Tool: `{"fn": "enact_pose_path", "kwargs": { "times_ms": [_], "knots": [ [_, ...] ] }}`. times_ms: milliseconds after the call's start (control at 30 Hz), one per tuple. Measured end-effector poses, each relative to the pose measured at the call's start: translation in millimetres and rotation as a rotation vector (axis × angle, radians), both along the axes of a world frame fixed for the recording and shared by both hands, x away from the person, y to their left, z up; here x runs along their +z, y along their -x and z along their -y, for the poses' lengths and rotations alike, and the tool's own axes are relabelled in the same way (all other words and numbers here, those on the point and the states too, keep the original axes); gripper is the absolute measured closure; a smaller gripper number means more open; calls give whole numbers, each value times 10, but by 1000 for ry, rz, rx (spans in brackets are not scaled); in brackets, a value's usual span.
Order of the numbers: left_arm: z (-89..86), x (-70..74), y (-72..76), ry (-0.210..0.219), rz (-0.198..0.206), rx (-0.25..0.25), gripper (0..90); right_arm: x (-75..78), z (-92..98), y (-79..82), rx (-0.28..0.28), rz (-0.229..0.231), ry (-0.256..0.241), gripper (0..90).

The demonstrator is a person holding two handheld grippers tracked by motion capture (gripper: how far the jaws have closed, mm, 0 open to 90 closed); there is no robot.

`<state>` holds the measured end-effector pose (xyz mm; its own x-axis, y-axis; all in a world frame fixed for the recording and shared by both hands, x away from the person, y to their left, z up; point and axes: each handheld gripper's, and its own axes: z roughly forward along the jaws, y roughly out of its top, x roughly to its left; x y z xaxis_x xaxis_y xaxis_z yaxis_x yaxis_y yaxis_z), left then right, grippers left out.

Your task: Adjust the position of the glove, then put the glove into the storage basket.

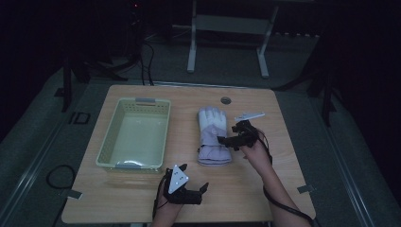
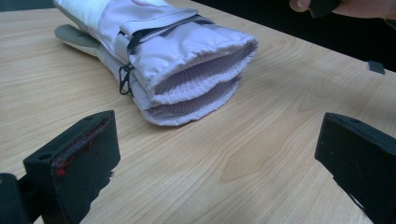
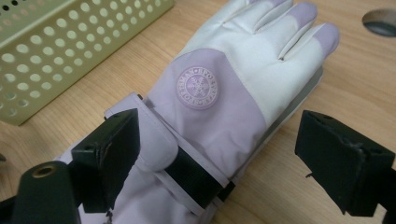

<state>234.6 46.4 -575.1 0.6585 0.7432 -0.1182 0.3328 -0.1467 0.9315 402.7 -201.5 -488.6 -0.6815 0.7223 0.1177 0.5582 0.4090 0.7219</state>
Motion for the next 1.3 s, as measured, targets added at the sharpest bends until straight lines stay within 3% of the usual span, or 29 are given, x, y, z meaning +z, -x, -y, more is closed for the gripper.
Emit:
{"fn": "enact_pose_path", "kwargs": {
  "times_ms": [133, 233, 300, 467, 567, 667, 900, 967, 1067, 1300],
  "knots": [
    [19, 3, -9, -18, -6, -6, 2, 3, 78, 19, 20, 39, -8, 142],
    [24, 3, -29, -21, -25, -16, 2, 33, 120, 52, 27, 93, -17, 142],
    [28, 4, -55, -32, -42, -24, 2, 45, 142, 65, 28, 123, 2, 141],
    [26, 68, -99, -27, -94, -34, 2, 58, 203, 68, 23, 94, 7, 145],
    [27, 196, -152, -23, -118, -37, 2, 93, 261, 95, 23, 127, -17, 141],
    [23, 345, -201, 11, -105, -22, 2, 127, 291, 105, 29, 151, -12, 140],
    [104, 655, -378, -16, -114, -50, 2, 121, 399, 73, 34, 144, 2, 145],
    [108, 716, -455, -16, -122, -61, 2, 98, 438, 61, 37, 117, 6, 141],
    [115, 796, -561, -33, -115, -63, 2, 64, 477, 55, 29, 117, 46, 141],
    [172, 901, -829, -42, -114, -60, 2, 62, 518, 16, 26, 104, 30, 133]
  ]
}}
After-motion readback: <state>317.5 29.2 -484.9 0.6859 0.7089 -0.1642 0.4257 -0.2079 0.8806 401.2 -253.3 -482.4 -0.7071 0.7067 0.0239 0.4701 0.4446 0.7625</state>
